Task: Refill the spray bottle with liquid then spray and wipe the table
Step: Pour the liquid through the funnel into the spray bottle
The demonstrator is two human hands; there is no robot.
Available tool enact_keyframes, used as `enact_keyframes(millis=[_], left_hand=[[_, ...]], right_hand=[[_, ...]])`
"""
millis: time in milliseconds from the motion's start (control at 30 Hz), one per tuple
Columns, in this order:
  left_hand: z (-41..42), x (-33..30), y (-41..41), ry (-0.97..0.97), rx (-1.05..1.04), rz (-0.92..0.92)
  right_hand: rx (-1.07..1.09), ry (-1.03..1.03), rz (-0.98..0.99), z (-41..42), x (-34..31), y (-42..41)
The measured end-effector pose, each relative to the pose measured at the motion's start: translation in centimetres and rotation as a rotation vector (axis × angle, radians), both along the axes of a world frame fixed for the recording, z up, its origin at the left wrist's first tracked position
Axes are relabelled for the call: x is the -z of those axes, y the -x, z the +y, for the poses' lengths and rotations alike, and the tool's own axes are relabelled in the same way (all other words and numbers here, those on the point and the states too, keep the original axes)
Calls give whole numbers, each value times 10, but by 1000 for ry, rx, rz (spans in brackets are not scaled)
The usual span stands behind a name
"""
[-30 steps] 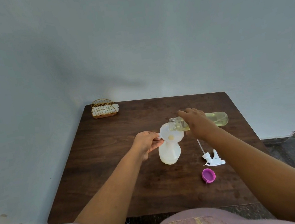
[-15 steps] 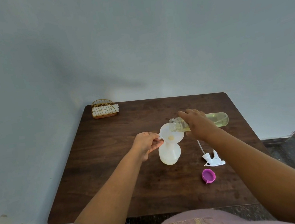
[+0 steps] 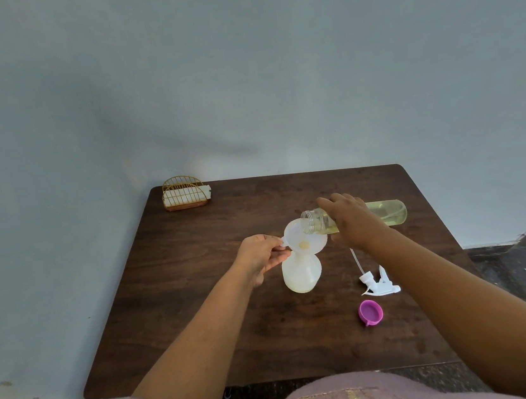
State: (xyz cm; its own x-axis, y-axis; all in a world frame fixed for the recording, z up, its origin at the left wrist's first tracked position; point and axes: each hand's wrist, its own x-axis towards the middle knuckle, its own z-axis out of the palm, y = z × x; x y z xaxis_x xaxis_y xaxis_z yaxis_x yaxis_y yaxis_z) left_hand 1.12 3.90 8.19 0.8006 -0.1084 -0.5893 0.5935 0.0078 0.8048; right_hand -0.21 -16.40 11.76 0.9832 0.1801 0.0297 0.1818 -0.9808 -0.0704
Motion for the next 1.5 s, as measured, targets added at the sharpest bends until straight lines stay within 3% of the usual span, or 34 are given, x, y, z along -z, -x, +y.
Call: enact_keyframes(millis=[1500], left_hand=[[5, 7, 2, 2, -3, -8]], right_hand=[[1, 2, 9, -3, 2, 0]])
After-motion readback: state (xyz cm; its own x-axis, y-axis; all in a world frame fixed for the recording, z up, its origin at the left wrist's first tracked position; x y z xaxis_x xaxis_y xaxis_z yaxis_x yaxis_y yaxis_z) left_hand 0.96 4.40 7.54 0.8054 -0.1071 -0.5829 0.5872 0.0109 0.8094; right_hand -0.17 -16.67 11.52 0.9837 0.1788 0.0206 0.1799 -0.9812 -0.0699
